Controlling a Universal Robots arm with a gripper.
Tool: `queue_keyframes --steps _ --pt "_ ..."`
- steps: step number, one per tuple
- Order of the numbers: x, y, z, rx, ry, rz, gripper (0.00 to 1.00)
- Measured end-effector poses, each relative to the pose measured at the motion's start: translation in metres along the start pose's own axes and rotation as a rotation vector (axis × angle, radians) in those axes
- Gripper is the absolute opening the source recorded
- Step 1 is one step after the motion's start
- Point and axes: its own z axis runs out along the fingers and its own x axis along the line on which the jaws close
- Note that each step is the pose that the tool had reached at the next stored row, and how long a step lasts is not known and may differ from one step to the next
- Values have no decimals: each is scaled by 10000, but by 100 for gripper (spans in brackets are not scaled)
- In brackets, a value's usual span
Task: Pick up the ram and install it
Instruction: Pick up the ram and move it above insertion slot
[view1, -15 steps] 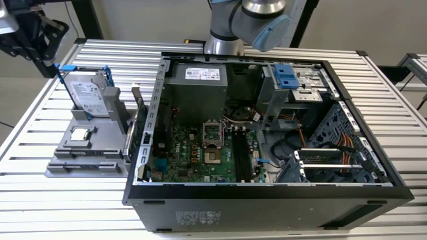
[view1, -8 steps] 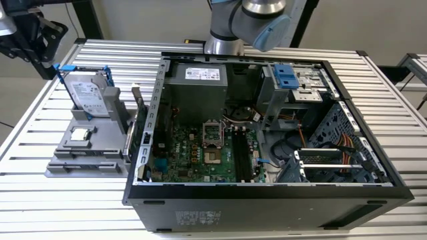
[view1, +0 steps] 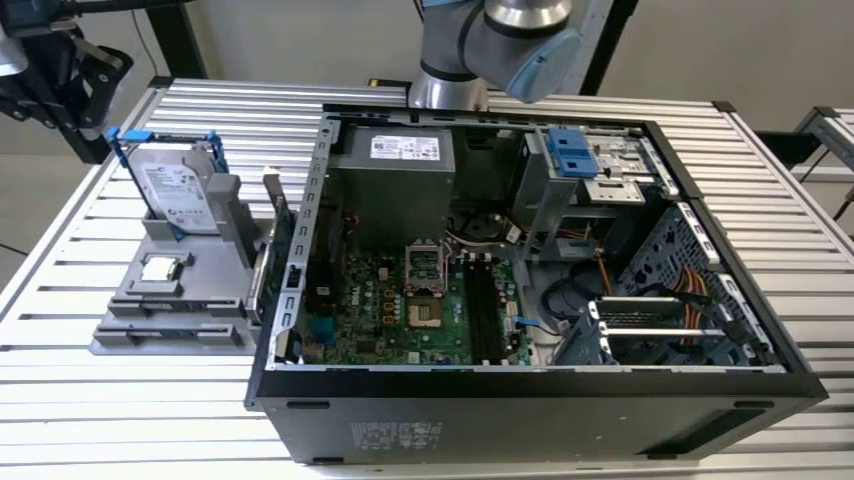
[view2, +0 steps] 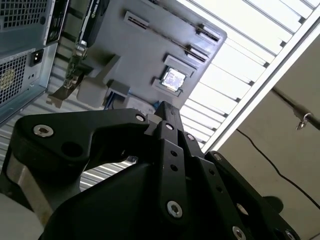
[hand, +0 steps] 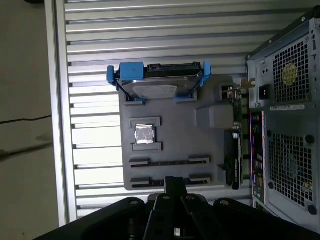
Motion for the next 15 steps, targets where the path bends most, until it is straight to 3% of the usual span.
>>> queue_keyframes --steps 15 --pt "-9 -121 -4 1 15 0 0"
